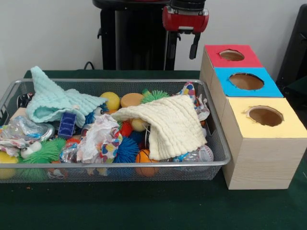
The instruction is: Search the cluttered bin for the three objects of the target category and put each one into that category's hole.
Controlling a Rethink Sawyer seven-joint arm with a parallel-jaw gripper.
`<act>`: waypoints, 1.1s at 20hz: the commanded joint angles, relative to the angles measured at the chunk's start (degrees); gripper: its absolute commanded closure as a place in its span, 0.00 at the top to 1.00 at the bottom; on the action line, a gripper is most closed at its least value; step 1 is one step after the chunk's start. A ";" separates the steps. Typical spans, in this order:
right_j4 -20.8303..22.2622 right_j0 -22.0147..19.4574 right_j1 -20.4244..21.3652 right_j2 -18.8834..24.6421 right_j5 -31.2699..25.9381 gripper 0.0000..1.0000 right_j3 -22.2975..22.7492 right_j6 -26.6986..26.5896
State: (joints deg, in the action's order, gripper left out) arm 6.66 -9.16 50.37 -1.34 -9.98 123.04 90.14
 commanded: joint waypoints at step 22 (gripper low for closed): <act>-2.89 -1.19 -10.17 0.03 -13.55 1.00 -24.03 7.03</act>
State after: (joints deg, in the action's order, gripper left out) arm 5.35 -9.48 44.31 -1.41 -16.20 107.35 90.14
